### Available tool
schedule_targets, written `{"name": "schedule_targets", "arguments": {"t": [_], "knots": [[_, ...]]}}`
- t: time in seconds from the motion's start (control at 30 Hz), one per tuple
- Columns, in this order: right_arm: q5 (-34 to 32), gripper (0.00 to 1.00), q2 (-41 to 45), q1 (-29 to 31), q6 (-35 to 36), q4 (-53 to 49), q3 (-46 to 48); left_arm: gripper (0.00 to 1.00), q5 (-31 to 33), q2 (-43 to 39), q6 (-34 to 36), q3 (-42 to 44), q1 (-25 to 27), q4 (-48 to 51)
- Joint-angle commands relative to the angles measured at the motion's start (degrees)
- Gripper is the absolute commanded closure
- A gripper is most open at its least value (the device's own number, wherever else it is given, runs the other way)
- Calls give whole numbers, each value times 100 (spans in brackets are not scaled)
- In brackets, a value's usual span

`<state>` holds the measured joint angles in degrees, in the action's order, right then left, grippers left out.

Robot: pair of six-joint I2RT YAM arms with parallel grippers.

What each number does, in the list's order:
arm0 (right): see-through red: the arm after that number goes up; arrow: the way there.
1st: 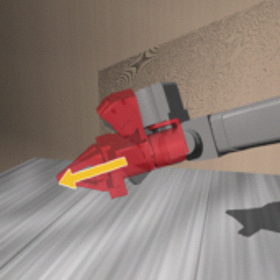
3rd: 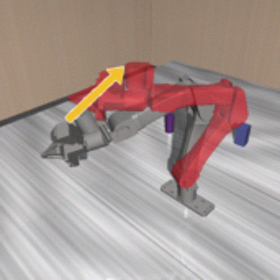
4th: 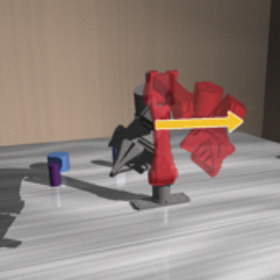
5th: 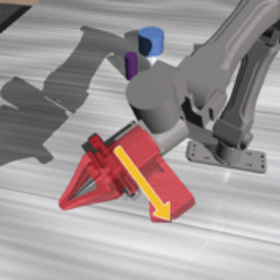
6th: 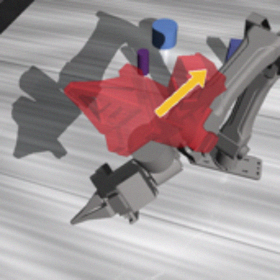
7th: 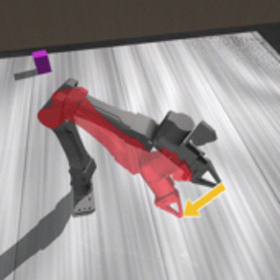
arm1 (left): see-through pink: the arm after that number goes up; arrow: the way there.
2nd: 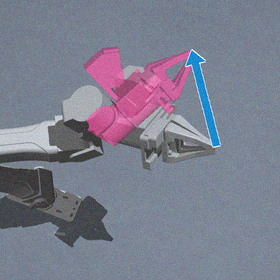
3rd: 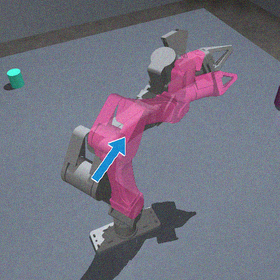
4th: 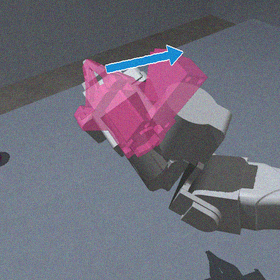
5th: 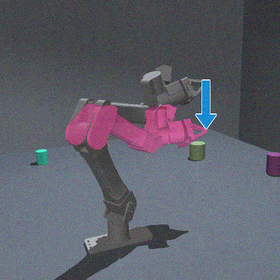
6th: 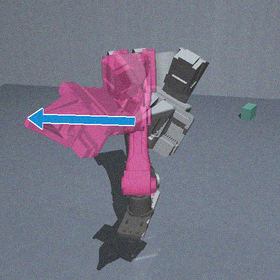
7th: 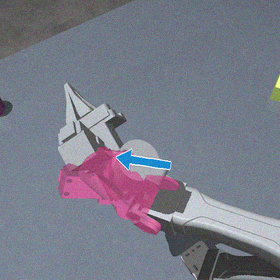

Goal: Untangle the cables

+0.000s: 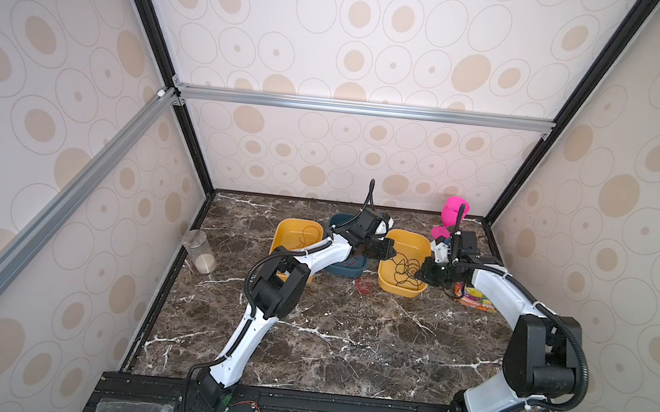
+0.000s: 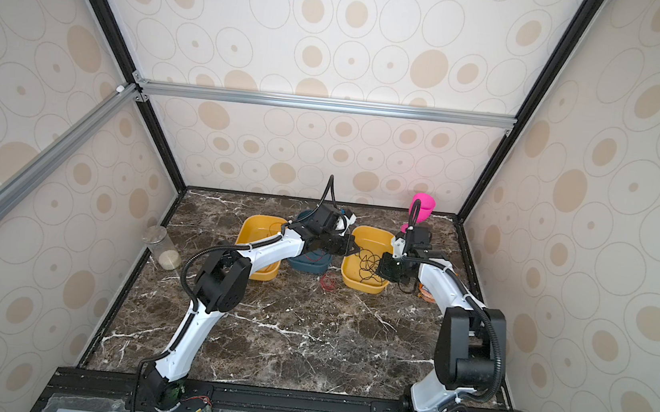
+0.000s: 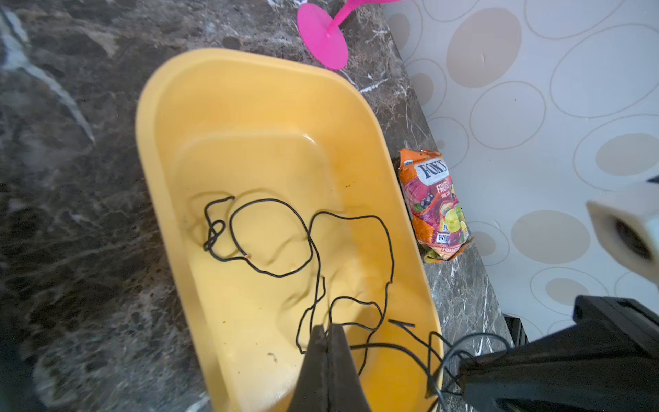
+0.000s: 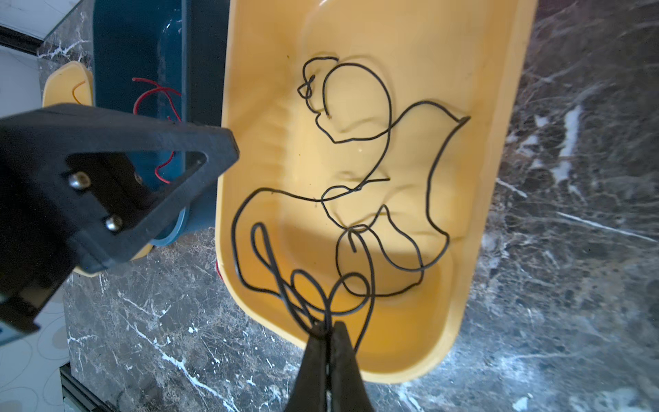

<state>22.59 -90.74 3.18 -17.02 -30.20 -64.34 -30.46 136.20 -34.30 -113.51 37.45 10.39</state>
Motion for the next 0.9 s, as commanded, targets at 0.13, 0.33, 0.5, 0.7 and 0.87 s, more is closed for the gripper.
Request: {"name": "schedule_targets", "arguments": {"t": [0.13, 0.33, 0.5, 0.7, 0.87], "knots": [[149, 94, 49, -72, -3, 16, 55, 97, -695, -245, -120, 98, -52, -384], [310, 94, -99, -72, -149, 97, -147, 62, -871, -481, -161, 426, 155, -484], [453, 94, -118, -64, -195, 154, -219, 49, -892, -604, -314, 686, 275, -755], [483, 94, -198, -37, -214, 178, -229, 46, -828, -859, -508, 999, 288, -1104], [429, 94, -230, -37, -204, 172, -220, 44, -746, -990, -485, 1042, 289, -1055]]}}
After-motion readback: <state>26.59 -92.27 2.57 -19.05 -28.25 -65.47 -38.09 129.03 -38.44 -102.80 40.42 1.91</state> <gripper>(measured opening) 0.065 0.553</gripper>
